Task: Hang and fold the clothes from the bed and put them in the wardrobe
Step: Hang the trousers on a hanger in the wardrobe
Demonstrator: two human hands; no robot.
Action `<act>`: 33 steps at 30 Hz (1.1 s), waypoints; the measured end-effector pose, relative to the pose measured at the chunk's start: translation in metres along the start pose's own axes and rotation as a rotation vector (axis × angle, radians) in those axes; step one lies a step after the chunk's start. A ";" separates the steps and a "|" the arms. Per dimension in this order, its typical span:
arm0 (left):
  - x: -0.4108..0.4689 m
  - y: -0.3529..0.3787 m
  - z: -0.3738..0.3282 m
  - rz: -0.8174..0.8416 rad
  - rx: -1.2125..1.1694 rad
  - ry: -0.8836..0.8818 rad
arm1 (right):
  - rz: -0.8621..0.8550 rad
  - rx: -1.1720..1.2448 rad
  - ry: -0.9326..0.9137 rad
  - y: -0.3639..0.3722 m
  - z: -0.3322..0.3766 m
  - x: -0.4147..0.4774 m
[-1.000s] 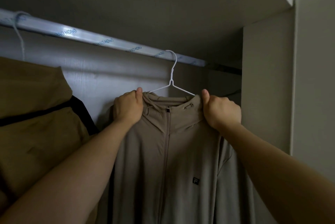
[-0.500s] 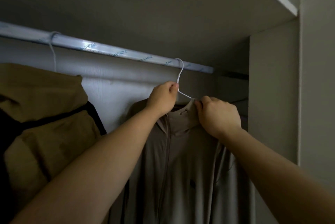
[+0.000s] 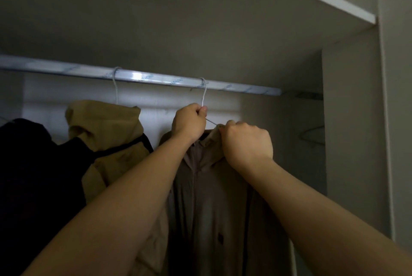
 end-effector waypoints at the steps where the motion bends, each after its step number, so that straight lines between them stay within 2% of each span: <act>1: -0.002 0.001 -0.003 -0.016 -0.011 -0.027 | -0.018 0.026 0.001 0.002 -0.003 -0.002; 3: -0.013 0.000 -0.014 -0.100 -0.060 -0.059 | -0.066 0.123 0.031 0.004 -0.010 -0.005; 6: -0.037 -0.005 -0.044 -0.348 -0.146 0.148 | -0.059 0.374 0.243 0.007 -0.031 -0.004; 8: -0.053 0.002 -0.065 -0.315 -0.183 0.286 | -0.045 0.595 0.403 0.013 -0.058 -0.002; 10: -0.065 0.023 -0.087 -0.122 -0.175 0.319 | -0.023 0.751 0.533 0.010 -0.092 -0.003; 13: -0.095 0.042 -0.126 0.160 -0.160 0.331 | -0.009 0.811 0.669 -0.023 -0.139 -0.016; 17: -0.136 0.040 -0.201 0.433 -0.245 0.198 | -0.016 0.681 0.845 -0.118 -0.194 -0.048; 19: -0.164 0.034 -0.245 0.632 -0.306 0.086 | -0.009 0.604 0.931 -0.181 -0.209 -0.067; 21: -0.195 0.022 -0.294 0.847 -0.346 0.065 | -0.022 0.546 1.029 -0.249 -0.215 -0.086; 24: -0.250 0.007 -0.360 1.171 -0.357 0.025 | -0.001 0.417 1.280 -0.347 -0.218 -0.132; 28: -0.333 -0.008 -0.445 1.400 -0.351 0.145 | 0.010 0.155 1.548 -0.472 -0.213 -0.219; 33: -0.486 -0.060 -0.540 1.677 -0.449 0.328 | -0.149 -0.061 1.713 -0.616 -0.202 -0.337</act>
Point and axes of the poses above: each hand's wrist, its own x-axis towards the middle knuckle, its own y-axis out of the palm, z = x × y, the point moved 5 cm from there along x, towards the middle knuckle, and after that the axes turned 14 degrees about -y, right-handed, at the moved point
